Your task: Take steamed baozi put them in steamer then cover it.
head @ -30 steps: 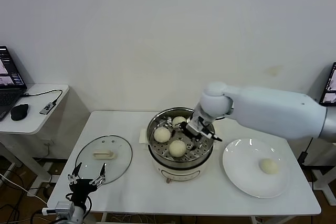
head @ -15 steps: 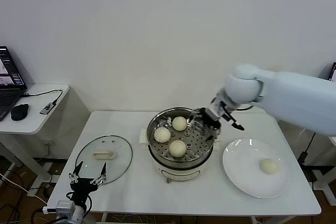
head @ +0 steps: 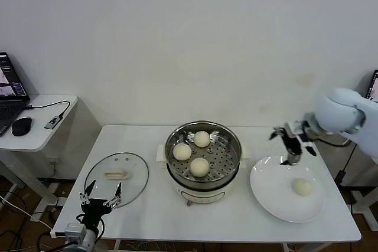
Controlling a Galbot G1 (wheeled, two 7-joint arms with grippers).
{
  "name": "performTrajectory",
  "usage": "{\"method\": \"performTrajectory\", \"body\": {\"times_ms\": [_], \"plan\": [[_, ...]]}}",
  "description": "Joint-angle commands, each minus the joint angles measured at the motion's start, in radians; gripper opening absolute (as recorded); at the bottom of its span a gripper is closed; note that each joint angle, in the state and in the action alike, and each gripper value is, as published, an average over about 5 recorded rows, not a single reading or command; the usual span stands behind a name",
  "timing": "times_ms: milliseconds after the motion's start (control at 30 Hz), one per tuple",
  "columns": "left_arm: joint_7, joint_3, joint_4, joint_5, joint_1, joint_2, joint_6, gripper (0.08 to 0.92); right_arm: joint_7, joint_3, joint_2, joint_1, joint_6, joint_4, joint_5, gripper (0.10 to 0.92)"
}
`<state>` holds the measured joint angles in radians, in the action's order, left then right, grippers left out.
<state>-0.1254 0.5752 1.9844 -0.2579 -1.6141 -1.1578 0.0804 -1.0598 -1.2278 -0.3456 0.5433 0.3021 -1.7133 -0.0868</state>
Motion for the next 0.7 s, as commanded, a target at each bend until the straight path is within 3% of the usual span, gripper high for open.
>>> {"method": "performTrajectory", "body": {"times_ms": [33, 333, 700], "plan": [[0.0, -0.004, -0.002, 0.002, -0.001, -0.003, -0.001, 0.823, 0.018, 0.061, 0.171, -0.205, -0.004, 0.068, 0.137, 0.823], [0.0, -0.004, -0.003, 0.008, -0.008, -0.008, -0.002, 0.823, 0.048, 0.439, 0.094, -0.635, -0.033, 0.212, 0.158, 0.823], [-0.001, 0.005, -0.005, 0.011, -0.015, -0.014, 0.0, 0.823, 0.036, 0.603, -0.018, -0.788, -0.067, 0.341, 0.204, 0.823]]}}
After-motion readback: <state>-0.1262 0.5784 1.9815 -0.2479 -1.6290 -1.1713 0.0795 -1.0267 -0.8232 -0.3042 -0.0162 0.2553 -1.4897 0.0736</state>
